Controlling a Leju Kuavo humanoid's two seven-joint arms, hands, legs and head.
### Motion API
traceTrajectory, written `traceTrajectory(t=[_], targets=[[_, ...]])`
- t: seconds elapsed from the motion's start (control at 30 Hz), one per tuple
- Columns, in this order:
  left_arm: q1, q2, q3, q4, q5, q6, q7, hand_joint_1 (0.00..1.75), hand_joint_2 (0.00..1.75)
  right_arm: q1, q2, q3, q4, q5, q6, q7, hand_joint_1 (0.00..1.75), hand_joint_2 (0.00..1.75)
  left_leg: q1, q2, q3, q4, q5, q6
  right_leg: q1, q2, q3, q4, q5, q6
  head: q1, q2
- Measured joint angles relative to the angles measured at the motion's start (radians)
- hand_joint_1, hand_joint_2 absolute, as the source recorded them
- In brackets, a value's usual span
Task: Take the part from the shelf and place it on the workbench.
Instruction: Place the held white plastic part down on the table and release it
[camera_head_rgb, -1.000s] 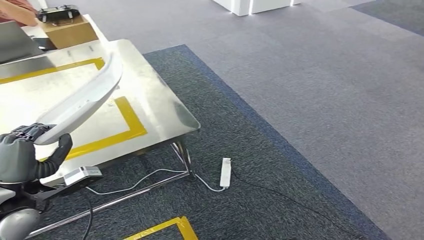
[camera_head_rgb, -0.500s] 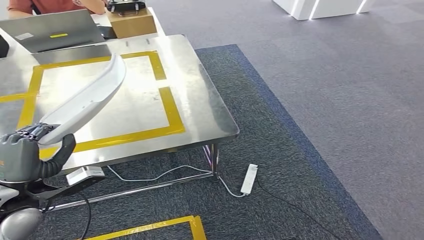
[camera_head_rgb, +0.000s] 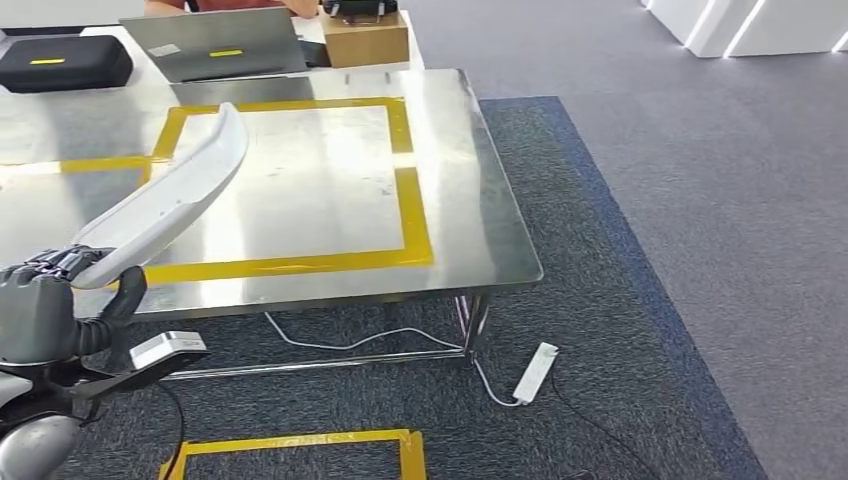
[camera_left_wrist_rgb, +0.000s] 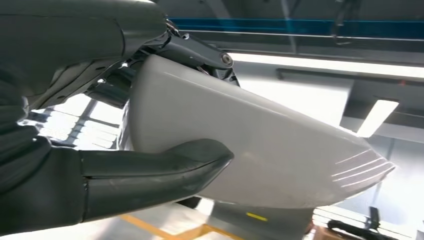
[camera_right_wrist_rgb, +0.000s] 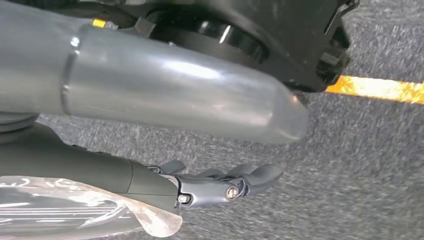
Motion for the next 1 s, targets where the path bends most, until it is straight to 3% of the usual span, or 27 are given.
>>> traceTrajectory(t=[0.07,0.1,0.2,0.23,0.33,0.5,0.63,1.0], targets=[[0.001,0.001,0.001,0.000,0.002,-0.001,0.000,1.75,1.75,-0.003,0.000,-0.002,0.000,-0.001,0.004,-0.004,0.00,0.00,0.001,-0.017,0.003,-0.005,0.001,0.008,0.000,-0.012,0.013,-0.008,-0.004,0.009,0.001,0.000],[0.000,0.001,0.001,0.000,0.004,-0.001,0.000,1.75,1.75,-0.004,0.001,-0.003,0.000,-0.002,0.006,-0.006,0.00,0.00,0.002,-0.023,0.007,-0.009,0.003,0.009,0.001,-0.009,0.019,-0.014,-0.002,0.001,0.003,0.000],[-0.006,0.001,0.002,0.002,0.008,-0.003,0.000,1.75,1.75,-0.005,0.002,-0.011,0.000,-0.003,0.012,-0.009,0.00,0.00,0.004,-0.031,0.015,-0.016,0.004,0.010,0.002,0.008,0.023,-0.024,0.001,-0.039,0.013,0.000],[-0.006,0.001,0.002,0.003,0.009,-0.003,0.000,1.75,1.75,-0.006,0.002,-0.014,0.001,-0.003,0.014,-0.010,0.00,0.00,0.003,-0.033,0.015,-0.016,0.002,0.012,0.002,0.008,0.024,-0.025,0.001,-0.042,0.016,0.000],[-0.008,0.001,0.003,0.010,0.009,-0.003,-0.001,1.75,1.75,-0.004,0.002,-0.017,0.001,-0.001,0.020,-0.013,0.00,0.00,0.000,-0.032,0.014,-0.015,-0.001,0.017,0.000,0.014,0.024,-0.030,0.006,-0.033,0.017,0.000],[-0.034,0.001,0.007,0.027,0.008,-0.019,0.012,1.75,1.75,-0.003,0.003,-0.017,0.004,0.006,0.033,-0.013,0.00,0.00,-0.002,-0.028,0.014,-0.015,-0.003,0.020,-0.005,0.019,0.026,-0.036,0.006,0.005,0.017,0.000],[-0.060,0.000,0.010,0.047,0.006,-0.022,0.018,1.75,1.75,-0.003,0.004,-0.017,0.008,0.012,0.041,-0.015,0.00,0.00,-0.002,-0.028,0.015,-0.015,-0.003,0.020,-0.005,0.019,0.026,-0.036,0.007,0.010,0.017,0.000],[-0.101,-0.006,0.014,0.127,-0.013,-0.052,0.051,1.75,1.75,-0.002,0.006,-0.017,0.015,0.025,0.049,-0.024,0.00,0.00,0.003,-0.027,0.016,-0.015,-0.002,0.020,-0.001,0.019,0.027,-0.035,0.006,0.010,0.017,0.000]])
